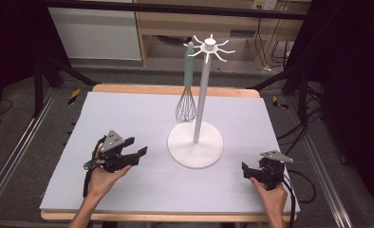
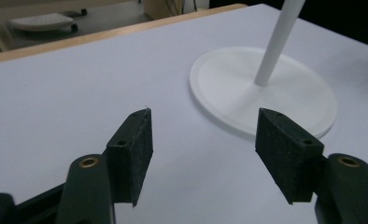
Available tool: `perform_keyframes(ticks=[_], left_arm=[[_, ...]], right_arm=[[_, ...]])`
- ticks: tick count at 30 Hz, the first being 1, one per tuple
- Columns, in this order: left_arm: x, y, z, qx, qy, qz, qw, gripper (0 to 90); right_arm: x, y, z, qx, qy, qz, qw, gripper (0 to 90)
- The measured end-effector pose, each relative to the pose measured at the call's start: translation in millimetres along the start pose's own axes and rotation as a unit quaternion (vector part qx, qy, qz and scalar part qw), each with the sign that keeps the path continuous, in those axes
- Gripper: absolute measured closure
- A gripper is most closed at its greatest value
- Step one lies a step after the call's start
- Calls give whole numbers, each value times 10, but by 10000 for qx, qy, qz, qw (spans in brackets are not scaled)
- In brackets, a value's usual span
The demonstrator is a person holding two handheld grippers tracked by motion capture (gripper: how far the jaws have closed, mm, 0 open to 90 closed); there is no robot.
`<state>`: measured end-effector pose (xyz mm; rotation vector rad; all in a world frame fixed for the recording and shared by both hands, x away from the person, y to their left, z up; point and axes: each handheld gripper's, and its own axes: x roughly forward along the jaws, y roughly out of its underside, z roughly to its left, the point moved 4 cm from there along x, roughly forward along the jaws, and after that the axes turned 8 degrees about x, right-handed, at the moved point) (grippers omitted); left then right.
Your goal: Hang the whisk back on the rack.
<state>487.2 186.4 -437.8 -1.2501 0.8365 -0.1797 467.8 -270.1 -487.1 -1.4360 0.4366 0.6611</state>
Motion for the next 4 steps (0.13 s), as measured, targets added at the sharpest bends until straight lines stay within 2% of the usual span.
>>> perform_keyframes(ticks=[4], left_arm=[[-89, 168, 149, -256, -159, 104, 9995, 331]], right_arm=[[-6, 10, -40, -57, 78, 36, 9999, 93]])
